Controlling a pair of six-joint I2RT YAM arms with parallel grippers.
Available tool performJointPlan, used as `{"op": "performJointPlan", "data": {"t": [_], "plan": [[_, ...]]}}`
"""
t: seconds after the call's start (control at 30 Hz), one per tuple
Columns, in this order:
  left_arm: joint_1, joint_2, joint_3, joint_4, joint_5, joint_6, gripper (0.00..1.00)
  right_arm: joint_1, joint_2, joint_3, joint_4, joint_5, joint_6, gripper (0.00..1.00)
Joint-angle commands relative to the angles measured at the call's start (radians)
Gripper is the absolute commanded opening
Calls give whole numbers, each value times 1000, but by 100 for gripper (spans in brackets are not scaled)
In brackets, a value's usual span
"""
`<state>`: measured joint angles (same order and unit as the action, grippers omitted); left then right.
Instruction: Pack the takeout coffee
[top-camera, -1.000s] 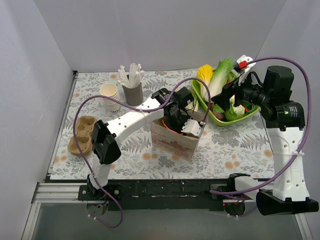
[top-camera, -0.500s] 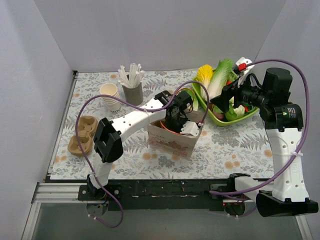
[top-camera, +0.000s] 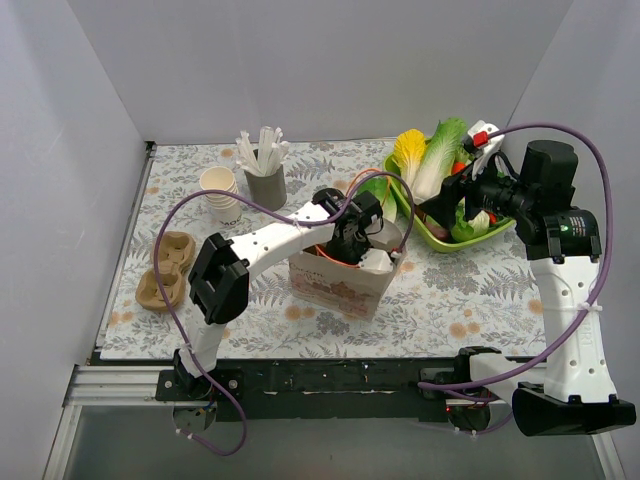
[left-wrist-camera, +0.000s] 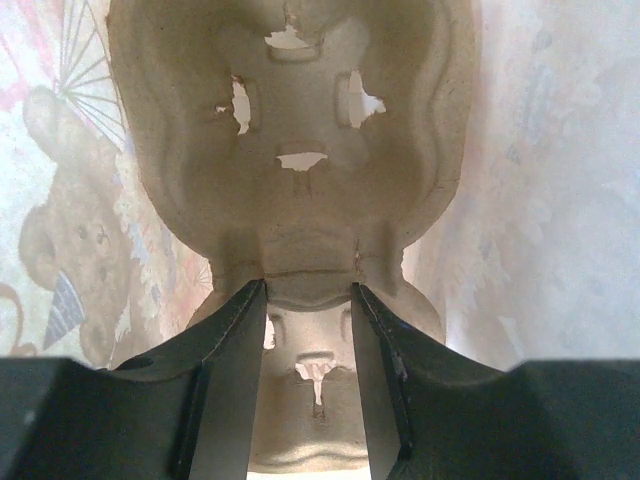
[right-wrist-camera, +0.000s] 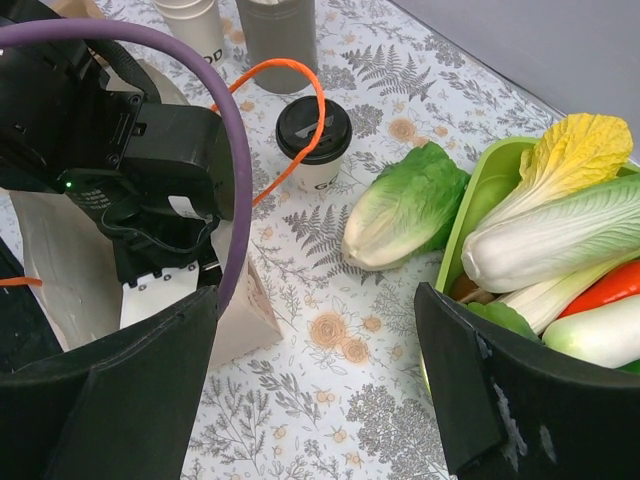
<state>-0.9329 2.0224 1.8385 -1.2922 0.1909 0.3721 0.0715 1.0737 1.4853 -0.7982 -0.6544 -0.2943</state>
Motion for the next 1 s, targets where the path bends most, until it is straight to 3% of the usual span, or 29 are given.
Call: {"op": "performJointPlan", "data": {"t": [0.0, 0.23, 0.63, 0.77, 0.87, 0.9, 0.93, 0.97], "plan": [[2, 4, -21, 5, -18, -30, 0, -4, -21, -2, 28, -16, -14, 86], [2, -51, -123, 105, 1, -79, 1, -6, -17, 0, 28, -16, -14, 86], [2, -143, -180, 174, 39, -183, 66, -6, -6, 3, 34, -27, 6, 86], [3, -162, -157, 188, 74, -229, 81, -4, -1, 3, 36, -30, 7, 86], [3, -185, -150, 214, 102, -249, 83, -4, 0, -2, 39, -33, 9, 86], [3, -198, -151, 238, 108, -255, 87, -6, -1, -11, 43, -33, 9, 86], [3, -206, -156, 252, 110, -275, 97, -6, -1, -17, 47, -33, 9, 86], [3, -215, -156, 264, 117, -283, 98, -6, -4, -23, 48, -33, 9, 86]]}}
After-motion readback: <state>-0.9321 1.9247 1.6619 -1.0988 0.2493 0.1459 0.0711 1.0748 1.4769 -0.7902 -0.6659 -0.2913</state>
